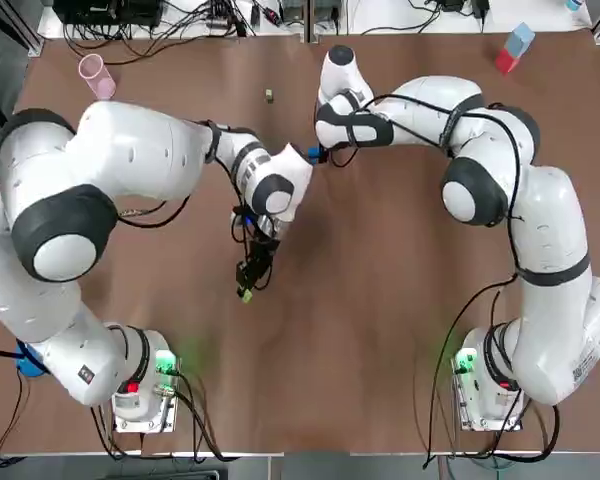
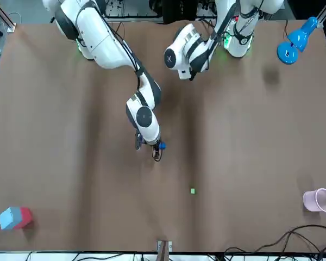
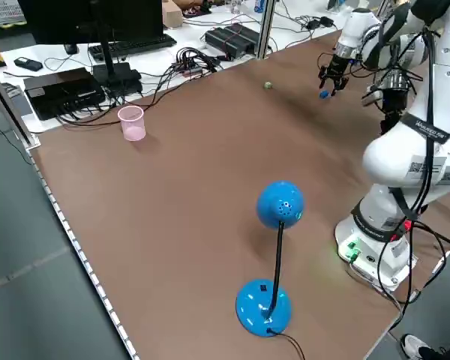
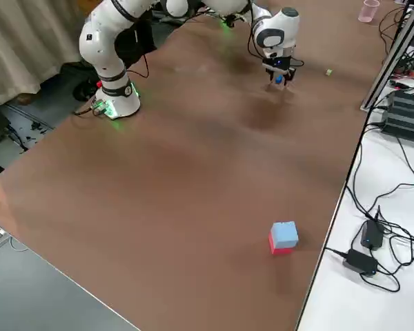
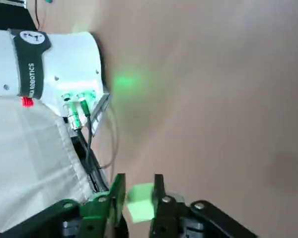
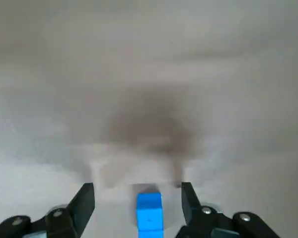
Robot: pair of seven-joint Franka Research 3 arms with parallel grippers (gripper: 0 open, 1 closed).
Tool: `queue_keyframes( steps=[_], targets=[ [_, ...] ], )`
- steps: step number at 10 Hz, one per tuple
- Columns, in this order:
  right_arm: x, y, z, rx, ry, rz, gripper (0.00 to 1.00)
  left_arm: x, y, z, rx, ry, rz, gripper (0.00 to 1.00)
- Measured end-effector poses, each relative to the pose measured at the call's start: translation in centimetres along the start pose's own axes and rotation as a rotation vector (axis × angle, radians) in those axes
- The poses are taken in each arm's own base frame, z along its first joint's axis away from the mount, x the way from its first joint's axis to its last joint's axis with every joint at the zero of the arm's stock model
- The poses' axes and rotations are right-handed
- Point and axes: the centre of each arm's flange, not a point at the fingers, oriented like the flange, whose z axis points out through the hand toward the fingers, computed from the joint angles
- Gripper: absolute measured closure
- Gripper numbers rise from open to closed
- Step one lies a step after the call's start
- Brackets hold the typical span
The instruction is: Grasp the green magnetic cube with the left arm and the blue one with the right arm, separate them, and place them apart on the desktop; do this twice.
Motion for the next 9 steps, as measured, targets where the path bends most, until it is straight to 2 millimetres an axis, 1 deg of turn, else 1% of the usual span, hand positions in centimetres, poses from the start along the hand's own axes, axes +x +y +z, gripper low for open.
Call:
queue_keyframes(
  steps=[1, 2, 3, 4, 5, 6, 7, 8, 9],
  targets=[
    [0.1, -0.2, -0.3, 0.004, -0.002, -0.006, 0.21, -0.3, -0.1, 0.0, 0.003, 0.003, 0.001, 0.46],
    [0.4, -0.7, -1.2, 0.013, -0.006, -0.013, 0.20, 0.0, 0.0, -0.2, -0.003, -0.001, -0.002, 0.30],
    [0.9, -1.3, -2.5, 0.022, -0.008, -0.020, 0.20, 0.7, 0.3, -1.2, -0.027, -0.018, -0.015, 0.14],
    [1.8, -2.3, -4.1, 0.028, -0.005, -0.030, 0.19, 2.8, 1.1, -3.9, -0.105, -0.050, -0.048, 0.01],
    [2.8, -3.3, -5.7, 0.036, -0.004, -0.041, 0.19, 6.6, 2.4, -8.0, -0.239, -0.112, -0.100, 0.00],
    [3.7, -4.0, -7.0, 0.041, -0.002, -0.046, 0.18, 11.0, 4.0, -12.0, -0.376, -0.187, -0.163, 0.00],
    [4.5, -4.4, -8.2, 0.046, 0.000, -0.053, 0.17, 14.8, 5.8, -15.0, -0.471, -0.251, -0.236, 0.00],
    [5.5, -4.7, -9.3, 0.050, 0.002, -0.061, 0.16, 17.7, 7.9, -17.2, -0.526, -0.294, -0.303, 0.00],
    [6.5, -4.7, -10.3, 0.052, 0.005, -0.063, 0.15, 19.9, 9.8, -19.1, -0.566, -0.329, -0.353, 0.00]
  ],
)
